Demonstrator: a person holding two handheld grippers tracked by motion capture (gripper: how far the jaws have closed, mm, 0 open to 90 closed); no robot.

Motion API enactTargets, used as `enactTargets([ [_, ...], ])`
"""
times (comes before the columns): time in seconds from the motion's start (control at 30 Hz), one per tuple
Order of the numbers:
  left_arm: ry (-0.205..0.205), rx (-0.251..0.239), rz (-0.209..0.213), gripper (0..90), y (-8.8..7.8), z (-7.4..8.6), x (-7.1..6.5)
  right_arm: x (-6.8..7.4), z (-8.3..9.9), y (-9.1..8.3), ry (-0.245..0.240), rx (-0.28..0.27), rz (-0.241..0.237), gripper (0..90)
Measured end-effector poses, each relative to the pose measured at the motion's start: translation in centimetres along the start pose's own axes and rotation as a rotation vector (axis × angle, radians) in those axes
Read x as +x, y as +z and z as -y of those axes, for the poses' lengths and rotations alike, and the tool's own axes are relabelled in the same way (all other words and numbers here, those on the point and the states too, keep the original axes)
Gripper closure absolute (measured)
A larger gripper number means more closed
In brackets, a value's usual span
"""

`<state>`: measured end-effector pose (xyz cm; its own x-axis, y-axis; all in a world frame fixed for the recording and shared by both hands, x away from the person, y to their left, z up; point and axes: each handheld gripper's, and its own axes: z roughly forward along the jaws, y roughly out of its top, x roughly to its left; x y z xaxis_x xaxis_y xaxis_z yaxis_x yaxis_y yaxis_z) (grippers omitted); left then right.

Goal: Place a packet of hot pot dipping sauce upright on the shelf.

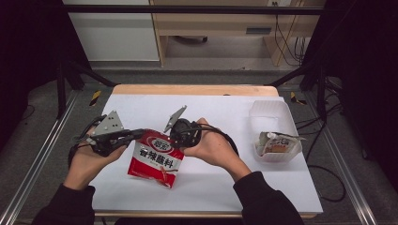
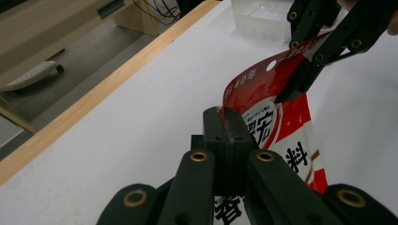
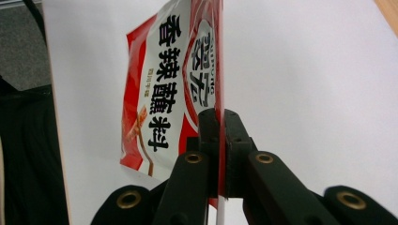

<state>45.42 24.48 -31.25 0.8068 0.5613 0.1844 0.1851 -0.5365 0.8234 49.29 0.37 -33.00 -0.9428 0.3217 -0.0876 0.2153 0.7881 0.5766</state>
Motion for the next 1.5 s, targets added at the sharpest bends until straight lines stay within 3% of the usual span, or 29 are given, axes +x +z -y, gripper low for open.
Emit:
enactTargets([
  [0.23,-0.072,-0.064,-0.067,45.3,-0.8,1.2,0.2,-0.3,-0.1,-0.7,-0.003,-0.007,-0.022,89.7],
  [0.4,-0.118,-0.110,-0.081,24.9,-1.3,2.8,0.2,-0.7,-0.2,-1.6,-0.001,-0.028,-0.028,89.7],
  [0.5,-0.136,-0.110,-0.096,15.9,-1.4,3.8,0.0,-1.0,-0.3,-2.5,-0.001,-0.035,-0.018,89.7],
  [0.7,-0.177,-0.043,-0.109,9.6,-0.3,6.9,-0.1,-1.9,0.5,-4.2,0.012,-0.055,-0.005,89.7],
  [0.83,-0.229,-0.015,-0.118,9.4,1.0,9.2,0.1,-3.0,1.4,-6.1,0.030,-0.071,0.018,89.7],
  [0.93,-0.204,0.014,-0.118,7.1,1.9,10.7,0.1,-3.6,2.0,-7.8,0.040,-0.081,0.047,89.7],
  [1.03,-0.213,0.027,-0.123,6.9,2.4,11.8,0.0,-4.0,2.5,-9.3,0.042,-0.093,0.068,89.7],
  [1.2,-0.228,0.043,-0.138,6.9,3.1,12.8,0.1,-5.4,3.2,-12.0,0.038,-0.100,0.141,89.7],
  [1.5,-0.235,0.066,-0.165,6.9,3.4,13.8,0.2,-8.6,4.2,-15.2,0.075,-0.109,0.204,89.7],
])
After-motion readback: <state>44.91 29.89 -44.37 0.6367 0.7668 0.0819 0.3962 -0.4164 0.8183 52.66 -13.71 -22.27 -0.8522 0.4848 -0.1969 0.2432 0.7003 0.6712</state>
